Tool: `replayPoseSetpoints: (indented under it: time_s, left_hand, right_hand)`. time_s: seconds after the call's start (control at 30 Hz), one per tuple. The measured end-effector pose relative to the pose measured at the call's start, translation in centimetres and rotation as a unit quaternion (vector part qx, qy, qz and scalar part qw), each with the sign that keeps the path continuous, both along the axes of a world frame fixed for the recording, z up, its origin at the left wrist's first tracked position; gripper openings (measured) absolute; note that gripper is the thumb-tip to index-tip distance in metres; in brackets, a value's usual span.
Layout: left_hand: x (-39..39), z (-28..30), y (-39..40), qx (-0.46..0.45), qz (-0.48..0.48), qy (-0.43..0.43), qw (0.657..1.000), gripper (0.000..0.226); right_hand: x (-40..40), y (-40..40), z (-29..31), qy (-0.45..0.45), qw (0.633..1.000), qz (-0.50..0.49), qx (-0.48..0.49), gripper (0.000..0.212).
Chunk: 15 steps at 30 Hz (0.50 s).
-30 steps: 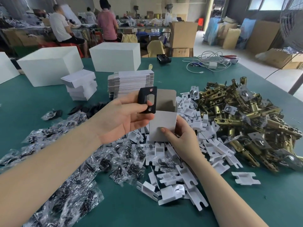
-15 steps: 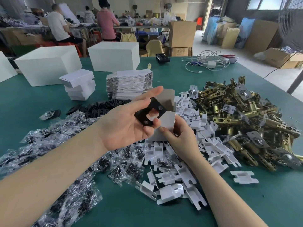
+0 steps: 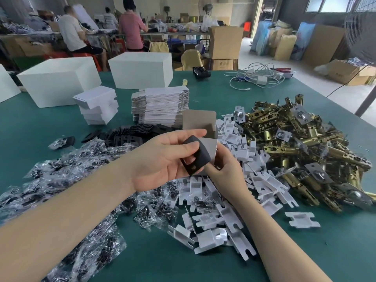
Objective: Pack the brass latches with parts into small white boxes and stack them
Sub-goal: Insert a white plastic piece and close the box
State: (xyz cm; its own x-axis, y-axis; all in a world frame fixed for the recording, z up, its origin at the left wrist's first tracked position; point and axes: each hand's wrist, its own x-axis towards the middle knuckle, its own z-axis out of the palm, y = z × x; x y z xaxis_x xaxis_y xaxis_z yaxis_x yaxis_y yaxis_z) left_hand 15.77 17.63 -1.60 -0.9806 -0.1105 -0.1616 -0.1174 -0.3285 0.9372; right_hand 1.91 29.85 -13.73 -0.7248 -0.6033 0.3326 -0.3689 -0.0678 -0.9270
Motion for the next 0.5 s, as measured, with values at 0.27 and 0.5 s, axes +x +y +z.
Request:
replayPoseSetpoints:
  time_s: [0.27,0.5]
  left_hand:
    - [-0.4,0.2,0.5,-0.079,0.052,0.058,0.994,0.011]
    - [-3.5,2.2,-0.2,-0.497,0.161,0.206,0.827,0.023]
  right_hand:
    - [0.1,0.1,0.1,0.009,1.0,-0.005,0.001,0.042]
    - [0.3,0.0,0.3,-0.011,1.0,-0.001,-0.005,0.044]
